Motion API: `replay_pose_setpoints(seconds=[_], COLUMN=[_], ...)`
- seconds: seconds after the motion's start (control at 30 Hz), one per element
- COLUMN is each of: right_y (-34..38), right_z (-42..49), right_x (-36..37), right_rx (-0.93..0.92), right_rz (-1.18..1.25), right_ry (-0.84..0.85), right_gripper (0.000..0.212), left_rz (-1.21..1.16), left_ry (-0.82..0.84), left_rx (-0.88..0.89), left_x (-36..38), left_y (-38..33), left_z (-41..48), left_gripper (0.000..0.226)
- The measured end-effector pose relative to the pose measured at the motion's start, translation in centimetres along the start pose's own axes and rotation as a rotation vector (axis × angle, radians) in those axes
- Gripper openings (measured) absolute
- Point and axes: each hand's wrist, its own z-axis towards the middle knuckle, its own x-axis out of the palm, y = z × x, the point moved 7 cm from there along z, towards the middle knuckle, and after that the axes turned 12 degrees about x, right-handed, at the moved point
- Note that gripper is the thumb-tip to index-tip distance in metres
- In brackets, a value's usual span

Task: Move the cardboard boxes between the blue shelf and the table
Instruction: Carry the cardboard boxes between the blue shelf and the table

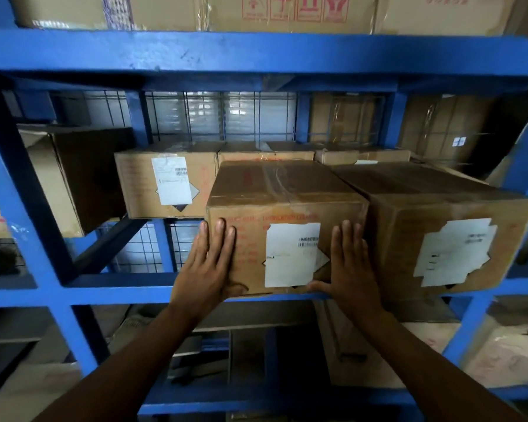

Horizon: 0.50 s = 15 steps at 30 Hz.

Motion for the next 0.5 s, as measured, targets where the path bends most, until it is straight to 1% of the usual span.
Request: replay_pose_setpoints(seconds=[0.17,0.33,0.43,0.5], right_y=[0.0,0.9,1.9,3.1], right_z=[-0.3,-1.3,-2.3,-3.4], right_x=[0.6,-0.8,-1.7,-2.1], right_rx=[-0.016,0.011,0.057,0.096], right_rz=[-0.017,0.012,0.021,0.049], right_ry=[-0.004,-0.012,-0.009,0.029], right_gripper=[0.144,0.140,0.128,0.123], left_rz=[0.001,-0.030,-0.072,-0.117], left_ry=[0.003,0.016,0.004,0.036], left_rx=[-0.014,-0.084,-0.101,-0.113], left_x=[0.0,-1.2,-2.1,-2.3], left_y=[0.0,-0.8,-1.0,-0.8], left_z=[-0.4,-1.1,-2.8,-4.5], left_gripper=[0.117,0.127,0.119,0.113])
